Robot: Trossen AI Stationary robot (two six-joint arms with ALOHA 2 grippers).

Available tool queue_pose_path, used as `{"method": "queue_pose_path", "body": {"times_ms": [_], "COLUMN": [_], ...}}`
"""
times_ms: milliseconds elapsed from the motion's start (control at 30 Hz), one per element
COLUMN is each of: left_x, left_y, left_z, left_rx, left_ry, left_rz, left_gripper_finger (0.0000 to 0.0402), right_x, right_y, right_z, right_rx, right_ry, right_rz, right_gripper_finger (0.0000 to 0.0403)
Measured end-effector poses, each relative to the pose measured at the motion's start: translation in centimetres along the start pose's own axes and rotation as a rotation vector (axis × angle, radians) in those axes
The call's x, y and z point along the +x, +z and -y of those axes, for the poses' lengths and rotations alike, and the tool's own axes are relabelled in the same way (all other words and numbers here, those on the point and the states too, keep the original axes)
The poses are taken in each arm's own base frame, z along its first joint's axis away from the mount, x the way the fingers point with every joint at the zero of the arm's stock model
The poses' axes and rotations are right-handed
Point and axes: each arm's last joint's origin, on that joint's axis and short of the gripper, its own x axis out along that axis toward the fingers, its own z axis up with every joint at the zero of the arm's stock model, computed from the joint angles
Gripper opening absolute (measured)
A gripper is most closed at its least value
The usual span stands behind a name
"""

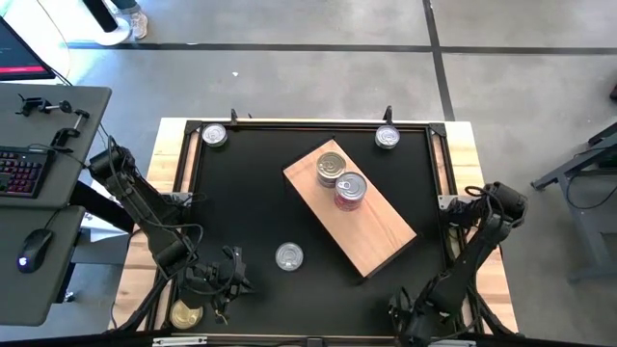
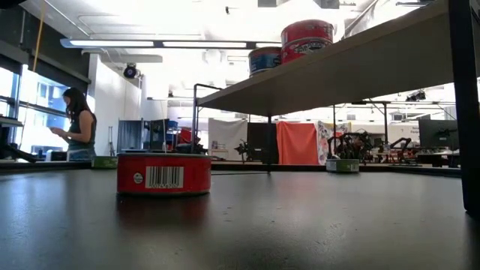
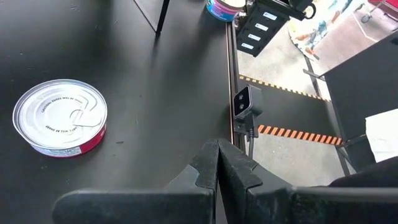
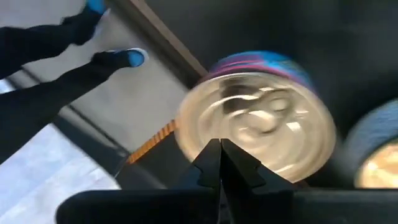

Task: Stack canned seafood by type on shelf
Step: Stack the red tuna can on top of the red tuna can on the shelf

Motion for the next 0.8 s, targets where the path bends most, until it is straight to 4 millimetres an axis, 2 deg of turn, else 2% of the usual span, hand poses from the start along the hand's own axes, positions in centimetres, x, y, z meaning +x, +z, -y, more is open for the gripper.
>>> {"method": "queue_pose_path", "body": {"times_ms": [233,667,800], "left_x": [0.0,0.3,0.5], "left_y": [0.0,0.4,0.7], "left_z": [-0.1,-0.7,-1.1], "left_rx": [0.005,0.008,0.003], "left_ry": [0.019,0.057,0.076], "left_rz": [0.008,0.019,0.019], "left_gripper_finger": [0.0,0.0,0.0], "right_x": [-0.1,-0.3,-0.6], "right_y": [0.4,1.5,1.6], "right_z": [1.1,2.3,3.2], "right_rx": [0.019,0.017,0.046], "right_ry": [-0.102,-0.25,-0.349], "right_rz": [0.068,0.09,0.106], "right_gripper_finger": [0.0,0.0,0.0]}}
